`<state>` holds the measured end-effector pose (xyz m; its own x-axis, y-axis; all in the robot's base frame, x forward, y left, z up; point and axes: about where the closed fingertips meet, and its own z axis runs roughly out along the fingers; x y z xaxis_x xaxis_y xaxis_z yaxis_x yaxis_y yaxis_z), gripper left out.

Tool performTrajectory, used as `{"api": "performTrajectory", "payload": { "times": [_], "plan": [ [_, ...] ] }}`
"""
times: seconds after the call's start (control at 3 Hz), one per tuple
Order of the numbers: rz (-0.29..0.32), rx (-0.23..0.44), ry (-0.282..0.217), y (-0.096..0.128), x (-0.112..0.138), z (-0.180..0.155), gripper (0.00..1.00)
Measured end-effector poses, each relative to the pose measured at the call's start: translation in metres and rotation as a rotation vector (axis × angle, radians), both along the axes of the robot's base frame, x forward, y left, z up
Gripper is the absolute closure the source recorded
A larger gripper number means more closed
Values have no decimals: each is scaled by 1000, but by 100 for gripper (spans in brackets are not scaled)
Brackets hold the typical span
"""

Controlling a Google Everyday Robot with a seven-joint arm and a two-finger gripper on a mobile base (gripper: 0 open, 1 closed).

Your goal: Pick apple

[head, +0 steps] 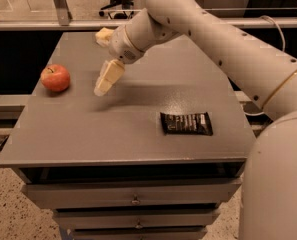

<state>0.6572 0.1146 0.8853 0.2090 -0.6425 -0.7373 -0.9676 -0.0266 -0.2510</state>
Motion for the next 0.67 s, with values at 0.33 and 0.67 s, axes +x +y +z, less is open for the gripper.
{"api": "performTrajectory", "payload": {
  "times": [0.33, 0.67],
  "plan": [
    [36, 53, 43, 43, 11, -9, 0],
    [82, 91, 84, 84, 7, -20, 0]
  ]
}}
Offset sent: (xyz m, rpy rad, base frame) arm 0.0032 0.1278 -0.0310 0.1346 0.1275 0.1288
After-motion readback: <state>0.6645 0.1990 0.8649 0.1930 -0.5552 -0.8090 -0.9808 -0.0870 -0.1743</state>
